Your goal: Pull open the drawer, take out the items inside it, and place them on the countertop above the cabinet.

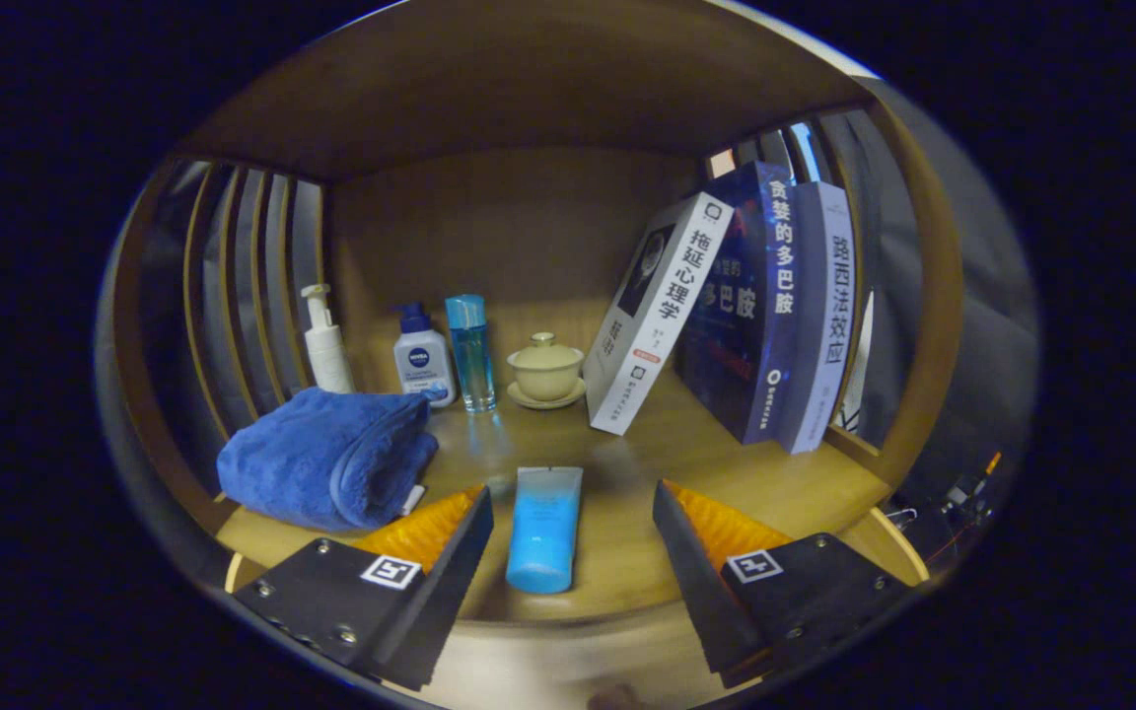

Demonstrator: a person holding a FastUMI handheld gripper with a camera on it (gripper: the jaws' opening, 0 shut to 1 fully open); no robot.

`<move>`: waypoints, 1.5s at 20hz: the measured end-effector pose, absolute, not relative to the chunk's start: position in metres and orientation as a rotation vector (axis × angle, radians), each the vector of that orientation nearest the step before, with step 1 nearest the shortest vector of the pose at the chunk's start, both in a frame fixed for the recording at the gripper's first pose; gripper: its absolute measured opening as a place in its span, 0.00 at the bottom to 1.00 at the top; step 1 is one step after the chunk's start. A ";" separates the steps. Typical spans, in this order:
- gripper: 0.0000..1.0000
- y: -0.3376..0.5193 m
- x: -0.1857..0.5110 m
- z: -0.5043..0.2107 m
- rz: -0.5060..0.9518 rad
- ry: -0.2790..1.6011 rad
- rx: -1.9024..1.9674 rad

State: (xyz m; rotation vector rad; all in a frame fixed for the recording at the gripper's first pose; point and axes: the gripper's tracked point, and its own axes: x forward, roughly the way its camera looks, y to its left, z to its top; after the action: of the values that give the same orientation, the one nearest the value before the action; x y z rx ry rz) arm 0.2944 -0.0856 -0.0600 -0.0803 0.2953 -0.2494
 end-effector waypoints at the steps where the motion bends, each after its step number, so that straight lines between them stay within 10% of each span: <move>1: 0.97 -0.084 0.284 -0.058 -0.245 0.297 -0.081; 30: 0.97 -0.028 0.009 -0.042 -0.131 0.152 -0.108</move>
State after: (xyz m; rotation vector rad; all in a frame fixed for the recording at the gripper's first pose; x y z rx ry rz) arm 0.0093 -0.0277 -0.0416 -0.1076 0.1515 -0.1308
